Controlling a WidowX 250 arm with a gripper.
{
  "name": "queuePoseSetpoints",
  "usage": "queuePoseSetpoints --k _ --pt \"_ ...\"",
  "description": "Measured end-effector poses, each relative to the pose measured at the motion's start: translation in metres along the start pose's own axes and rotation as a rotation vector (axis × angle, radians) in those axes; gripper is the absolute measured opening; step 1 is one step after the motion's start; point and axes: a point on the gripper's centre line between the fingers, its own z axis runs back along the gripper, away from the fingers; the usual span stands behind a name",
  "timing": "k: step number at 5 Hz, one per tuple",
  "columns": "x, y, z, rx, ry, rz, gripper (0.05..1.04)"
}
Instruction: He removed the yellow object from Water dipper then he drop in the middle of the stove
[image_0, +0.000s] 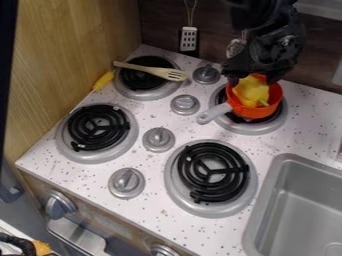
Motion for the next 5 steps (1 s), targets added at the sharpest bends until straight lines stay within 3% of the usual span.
queuePoseSetpoints --k 2,3,5 --pt "0.001 -0.003 0.003 0.004 0.035 0.031 0.993" --pt "0.0 -0.007 0.003 -0.018 0.044 0.03 0.993" --pt "-0.003 -0.007 -0.013 -0.037 0.102 0.05 0.993"
